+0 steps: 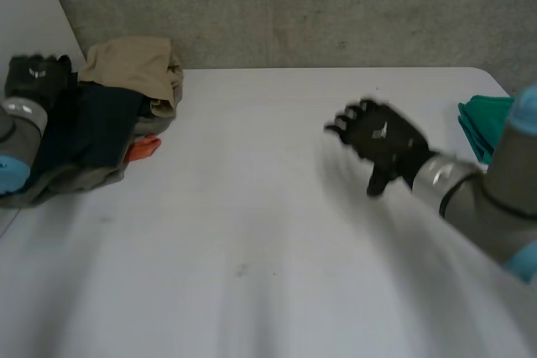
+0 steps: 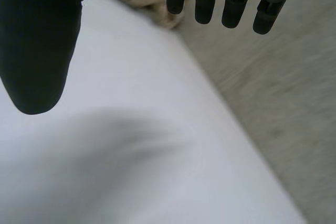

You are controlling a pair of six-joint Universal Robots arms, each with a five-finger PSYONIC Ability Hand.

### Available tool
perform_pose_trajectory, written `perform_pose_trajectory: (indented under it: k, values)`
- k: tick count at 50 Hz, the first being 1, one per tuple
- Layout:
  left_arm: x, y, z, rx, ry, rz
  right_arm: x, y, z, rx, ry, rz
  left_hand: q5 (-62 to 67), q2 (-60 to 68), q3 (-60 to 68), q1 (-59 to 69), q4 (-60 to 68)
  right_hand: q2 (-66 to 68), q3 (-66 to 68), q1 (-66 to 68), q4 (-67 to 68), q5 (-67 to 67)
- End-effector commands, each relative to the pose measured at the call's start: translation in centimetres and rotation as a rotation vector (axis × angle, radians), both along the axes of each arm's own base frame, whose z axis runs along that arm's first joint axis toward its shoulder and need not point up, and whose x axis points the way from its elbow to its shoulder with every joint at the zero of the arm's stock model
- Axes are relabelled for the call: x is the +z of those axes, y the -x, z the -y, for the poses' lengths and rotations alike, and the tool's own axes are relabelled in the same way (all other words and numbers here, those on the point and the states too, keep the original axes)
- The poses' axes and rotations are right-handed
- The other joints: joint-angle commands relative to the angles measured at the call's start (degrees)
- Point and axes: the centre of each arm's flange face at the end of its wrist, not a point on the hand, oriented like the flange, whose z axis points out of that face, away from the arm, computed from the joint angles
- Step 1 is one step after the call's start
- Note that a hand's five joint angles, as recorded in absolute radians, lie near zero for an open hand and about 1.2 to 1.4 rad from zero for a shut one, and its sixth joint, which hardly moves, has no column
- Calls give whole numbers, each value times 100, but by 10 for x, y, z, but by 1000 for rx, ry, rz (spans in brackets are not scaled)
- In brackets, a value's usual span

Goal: Fold the laundry.

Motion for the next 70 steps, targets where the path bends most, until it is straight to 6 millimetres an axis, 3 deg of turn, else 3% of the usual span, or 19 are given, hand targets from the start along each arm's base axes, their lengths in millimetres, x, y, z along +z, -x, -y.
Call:
perform_pose_trajectory:
  k: [1,3,8,11,14,21,26,30,33,35,36,37,39,43,49,57,66,68,70]
  values:
    - [-33,-4,13,9,0,6,-24,10,-16,-10,-45,-72,6209,6243,6248,6162,6225,-214,-216,-270,-210,-239]
    - [-25,4,10,-3,17,0,-23,12,-14,-19,-43,-72,6209,6244,6248,6162,6225,-214,-216,-270,-210,-239]
    - [60,58,-26,-117,176,-15,-18,15,-10,-57,-19,-74,6209,6244,6248,6162,6225,-214,-216,-270,-210,-239]
    - [92,76,-46,-161,240,-45,-6,21,-5,-95,11,-64,6209,6244,6248,6162,6225,-214,-216,-270,-210,-239]
    - [145,117,-96,-292,337,-171,4,28,0,-144,30,-30,6209,6244,6248,6162,6225,-214,-216,-270,-210,-239]
    - [190,163,-185,-525,349,-426,32,43,13,-248,55,104,6209,6244,6248,6162,6225,-214,-216,-270,-210,-239]
    - [154,202,-230,-654,200,-471,47,62,25,-326,69,170,6209,6244,6248,6162,6225,-214,-216,-270,-210,-239]
    - [75,250,-270,-758,-44,-426,51,73,33,-366,70,191,6209,6244,6248,6162,6225,-214,-216,-270,-210,-239]
    - [22,268,-290,-791,-202,-369,50,76,35,-372,69,191,6209,6244,6248,6162,6225,-214,-216,-270,-210,-239]
    - [4,270,-296,-788,-262,-334,50,76,35,-374,67,189,6209,6244,6248,6162,6225,-214,-216,-270,-210,-239]
    - [3,269,-296,-786,-271,-324,48,76,35,-374,63,187,4713,4747,4751,4665,4728,-214,-216,-270,-210,-239]
    - [10,266,-295,-775,-265,-314,47,76,35,-373,56,187,751,785,789,704,766,-214,-216,-270,-210,-239]
    - [41,251,-279,-713,-192,-336,44,76,35,-372,48,183,-695,-661,-657,-743,-680,-214,-216,-270,-210,-239]
    - [74,214,-245,-579,-92,-362,38,75,33,-362,31,173,-601,-567,-563,-648,-586,-214,-216,-270,-210,-239]
    - [84,156,-189,-381,-8,-278,30,73,34,-358,10,164,-534,-500,-495,-581,-518,-214,-216,-270,-210,-239]
    - [31,84,-101,-161,10,52,10,71,36,-362,-47,142,-433,-398,-394,-480,-417,-214,-216,-270,-210,-239]
    - [-34,74,-42,-208,10,128,-5,72,36,-372,-87,125,53,87,91,6,68,-214,-216,-270,-210,-239]
    - [-44,72,-37,-210,-1,126,-8,72,37,-374,-93,123,1225,1259,1263,1178,1240,-214,-216,-270,-210,-239]
    - [-54,74,-34,-228,-10,130,-9,72,37,-373,-93,121,5070,5104,5108,5022,5085,-214,-216,-270,-210,-239]
